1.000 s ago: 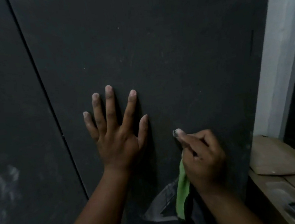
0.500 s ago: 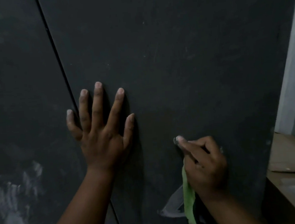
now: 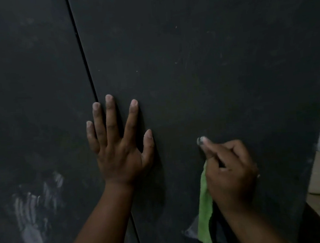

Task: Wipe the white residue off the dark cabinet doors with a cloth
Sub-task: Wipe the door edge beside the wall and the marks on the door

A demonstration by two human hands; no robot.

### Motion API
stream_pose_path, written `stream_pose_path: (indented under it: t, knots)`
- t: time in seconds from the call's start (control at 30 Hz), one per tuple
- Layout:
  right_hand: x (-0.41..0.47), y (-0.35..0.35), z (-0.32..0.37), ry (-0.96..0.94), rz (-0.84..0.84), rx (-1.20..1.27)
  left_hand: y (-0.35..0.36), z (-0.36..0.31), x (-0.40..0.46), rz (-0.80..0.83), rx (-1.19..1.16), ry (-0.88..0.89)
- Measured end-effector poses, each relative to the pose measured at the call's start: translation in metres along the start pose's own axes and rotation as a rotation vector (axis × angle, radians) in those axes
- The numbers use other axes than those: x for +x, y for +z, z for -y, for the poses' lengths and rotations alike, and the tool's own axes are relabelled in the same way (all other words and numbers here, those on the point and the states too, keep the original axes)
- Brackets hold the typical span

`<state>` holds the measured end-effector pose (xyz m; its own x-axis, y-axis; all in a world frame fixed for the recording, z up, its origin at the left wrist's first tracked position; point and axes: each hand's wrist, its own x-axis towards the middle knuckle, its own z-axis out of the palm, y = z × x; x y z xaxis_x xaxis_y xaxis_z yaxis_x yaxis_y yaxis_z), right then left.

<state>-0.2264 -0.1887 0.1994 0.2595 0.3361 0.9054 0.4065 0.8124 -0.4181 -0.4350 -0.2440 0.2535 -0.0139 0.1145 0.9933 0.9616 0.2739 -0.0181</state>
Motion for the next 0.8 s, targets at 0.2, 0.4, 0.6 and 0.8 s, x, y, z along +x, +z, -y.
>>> stream_pose_path:
  t: [0.2,0.4,0.6,0.8]
  knots:
    - [0.03,0.007,0.01,0.072,-0.139,0.009,0.0,-0.001,-0.001,-0.017,-0.058,-0.056]
    - [-0.006,0.004,0.014,-0.057,0.062,0.04,0.001,0.001,-0.001,-0.029,-0.086,-0.055]
    - [0.051,0.009,0.009,-0.004,-0.134,-0.005,0.001,0.0,-0.001,-0.039,-0.079,-0.054]
    - [-0.005,0.023,0.031,-0.13,0.118,0.058,0.0,0.0,0.0,-0.034,-0.074,-0.054]
